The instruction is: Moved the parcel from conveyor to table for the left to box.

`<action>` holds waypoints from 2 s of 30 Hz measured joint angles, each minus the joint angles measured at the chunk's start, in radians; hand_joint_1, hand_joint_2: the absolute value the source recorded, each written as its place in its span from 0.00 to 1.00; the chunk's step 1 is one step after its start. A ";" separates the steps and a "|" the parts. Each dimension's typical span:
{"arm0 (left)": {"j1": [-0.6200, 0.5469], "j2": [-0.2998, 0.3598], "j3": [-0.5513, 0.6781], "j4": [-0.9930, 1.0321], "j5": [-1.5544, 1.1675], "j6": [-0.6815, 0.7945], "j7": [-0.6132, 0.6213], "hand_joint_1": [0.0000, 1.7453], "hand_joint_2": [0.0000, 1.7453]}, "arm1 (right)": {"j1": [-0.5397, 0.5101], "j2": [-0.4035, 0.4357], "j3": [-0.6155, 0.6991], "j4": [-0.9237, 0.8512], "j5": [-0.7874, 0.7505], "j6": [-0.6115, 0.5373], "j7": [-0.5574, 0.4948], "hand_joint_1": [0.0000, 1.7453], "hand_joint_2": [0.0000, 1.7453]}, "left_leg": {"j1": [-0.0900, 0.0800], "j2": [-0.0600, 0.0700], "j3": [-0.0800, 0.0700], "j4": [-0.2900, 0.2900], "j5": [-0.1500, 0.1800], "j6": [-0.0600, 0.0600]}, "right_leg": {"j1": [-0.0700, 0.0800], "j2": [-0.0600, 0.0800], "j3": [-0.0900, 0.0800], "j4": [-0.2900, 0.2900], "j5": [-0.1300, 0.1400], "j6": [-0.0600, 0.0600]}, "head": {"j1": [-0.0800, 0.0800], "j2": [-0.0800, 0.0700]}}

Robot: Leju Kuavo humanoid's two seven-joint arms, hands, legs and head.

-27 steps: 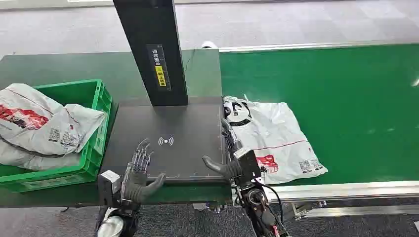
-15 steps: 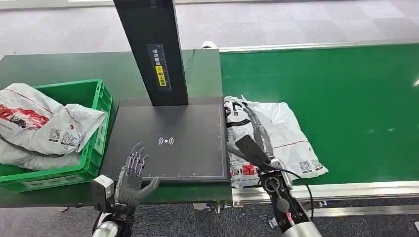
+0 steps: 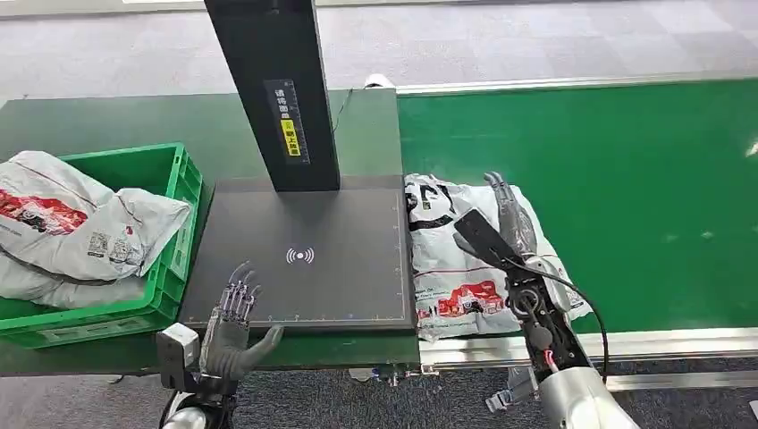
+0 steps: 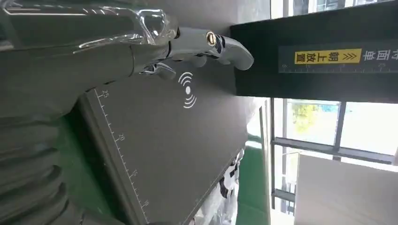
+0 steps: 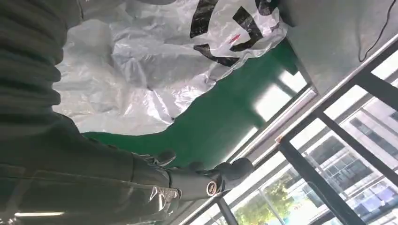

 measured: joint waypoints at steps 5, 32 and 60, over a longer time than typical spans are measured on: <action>0.000 0.001 0.001 0.000 -0.001 0.004 0.000 0.00 1.00 | -0.019 0.001 0.000 0.003 0.019 0.038 0.015 0.00 1.00 | 0.000 0.000 -0.001 0.000 0.000 0.000 | 0.000 0.000 0.000 0.000 0.000 0.000 | 0.000 0.000; -0.014 0.010 -0.014 0.005 -0.014 0.021 0.065 0.00 1.00 | -0.296 -0.065 0.165 0.357 0.259 0.304 0.426 0.00 1.00 | 0.000 -0.002 -0.001 0.000 0.001 0.001 | 0.000 -0.001 -0.001 0.000 0.000 0.000 | 0.000 0.000; -0.032 0.012 -0.041 0.034 -0.007 0.043 0.055 0.00 1.00 | -0.310 -0.114 0.143 0.461 0.255 0.376 0.525 0.00 1.00 | 0.000 -0.001 -0.001 0.000 0.001 0.001 | 0.000 -0.001 -0.001 0.000 0.000 0.000 | 0.000 0.000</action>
